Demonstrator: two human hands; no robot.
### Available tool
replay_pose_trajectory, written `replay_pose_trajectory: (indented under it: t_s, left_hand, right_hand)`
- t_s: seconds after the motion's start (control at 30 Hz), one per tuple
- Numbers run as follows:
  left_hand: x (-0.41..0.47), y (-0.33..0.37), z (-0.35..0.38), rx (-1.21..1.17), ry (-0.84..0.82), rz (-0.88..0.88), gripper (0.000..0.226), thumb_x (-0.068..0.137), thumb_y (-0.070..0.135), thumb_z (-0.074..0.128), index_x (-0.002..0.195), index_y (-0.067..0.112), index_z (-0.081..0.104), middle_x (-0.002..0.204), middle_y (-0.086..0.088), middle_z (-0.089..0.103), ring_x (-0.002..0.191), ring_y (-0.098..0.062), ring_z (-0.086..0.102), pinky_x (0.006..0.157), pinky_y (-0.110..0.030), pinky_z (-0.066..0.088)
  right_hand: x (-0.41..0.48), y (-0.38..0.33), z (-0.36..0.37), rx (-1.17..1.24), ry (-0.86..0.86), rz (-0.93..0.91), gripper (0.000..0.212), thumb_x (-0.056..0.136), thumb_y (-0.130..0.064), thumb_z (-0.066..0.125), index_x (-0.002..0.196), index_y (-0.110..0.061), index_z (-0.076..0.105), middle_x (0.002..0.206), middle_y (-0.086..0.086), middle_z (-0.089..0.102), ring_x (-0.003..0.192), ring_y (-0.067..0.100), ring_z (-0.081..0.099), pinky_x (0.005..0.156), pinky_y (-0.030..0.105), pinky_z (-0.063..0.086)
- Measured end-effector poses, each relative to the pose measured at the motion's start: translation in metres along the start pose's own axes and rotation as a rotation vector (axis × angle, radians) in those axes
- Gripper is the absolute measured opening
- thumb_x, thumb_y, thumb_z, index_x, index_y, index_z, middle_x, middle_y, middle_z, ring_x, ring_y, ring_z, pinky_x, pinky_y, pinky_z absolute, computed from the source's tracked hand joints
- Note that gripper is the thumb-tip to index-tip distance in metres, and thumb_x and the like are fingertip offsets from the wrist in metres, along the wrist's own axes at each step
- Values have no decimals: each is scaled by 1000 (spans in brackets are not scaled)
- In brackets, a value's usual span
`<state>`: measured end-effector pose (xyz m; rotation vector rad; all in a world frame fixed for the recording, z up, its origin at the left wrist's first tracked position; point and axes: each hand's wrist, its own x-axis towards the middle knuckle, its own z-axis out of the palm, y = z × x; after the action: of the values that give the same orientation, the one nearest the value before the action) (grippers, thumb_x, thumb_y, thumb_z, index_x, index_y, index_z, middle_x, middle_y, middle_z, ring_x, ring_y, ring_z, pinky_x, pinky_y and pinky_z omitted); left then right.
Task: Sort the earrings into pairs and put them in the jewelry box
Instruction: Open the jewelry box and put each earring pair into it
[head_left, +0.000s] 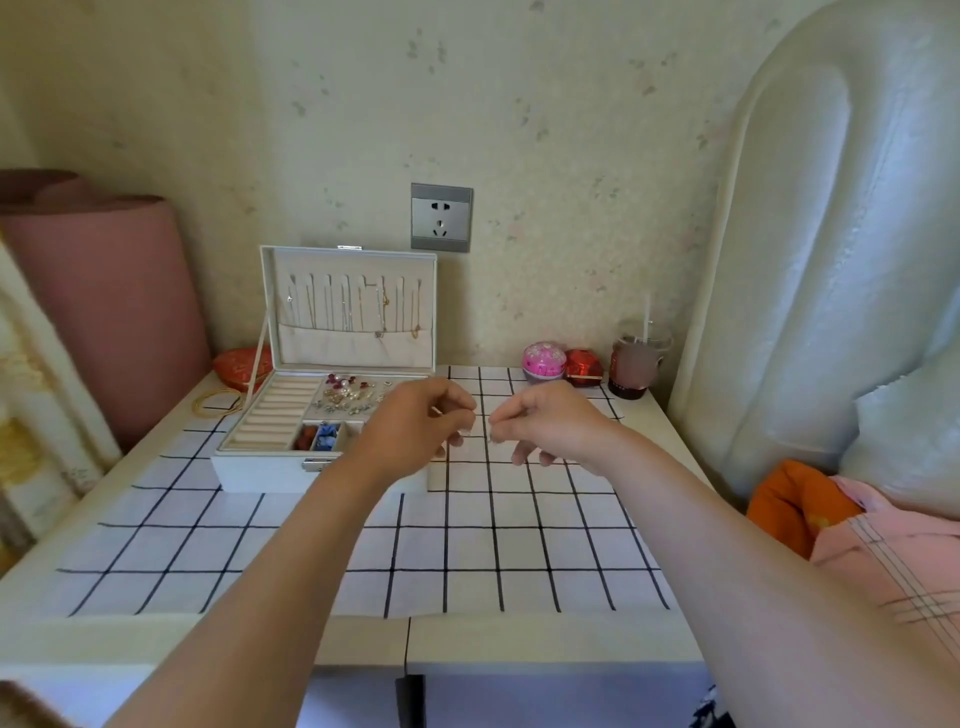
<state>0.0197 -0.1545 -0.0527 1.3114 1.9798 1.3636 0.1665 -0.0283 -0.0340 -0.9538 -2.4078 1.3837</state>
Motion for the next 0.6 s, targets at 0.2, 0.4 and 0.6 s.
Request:
replay_pose_trajectory:
  t_s: [0.2,0.4,0.6]
  left_hand:
    - [-4,-20,-52,-64,180,-69,7,88,10,71,86,16,74,71,-3,70,58,-8,62,56,-22,52]
    - [-8,-45,-89,-18,277,-60,10,87,9,72,94,16,75,80,-6,73,71,-21,69,75,-33,61]
    - [-11,-62,-114,-78,281,-99,16,82,4,76,92,16,75,87,-8,73,84,-27,71,82,-39,60]
  right_hand:
    - [25,-41,46,120,54,-186,13,84,-10,79,80,-22,74,74,-7,73,50,13,61,50,17,48]
    - [51,-60,95,36,27,-263,7,86,-12,76,88,-19,76,86,4,76,47,2,59,50,20,50]
    - [62,-64,114,-79,-6,-295,10,83,-15,80,87,-23,77,87,1,75,45,-8,55,54,17,46]
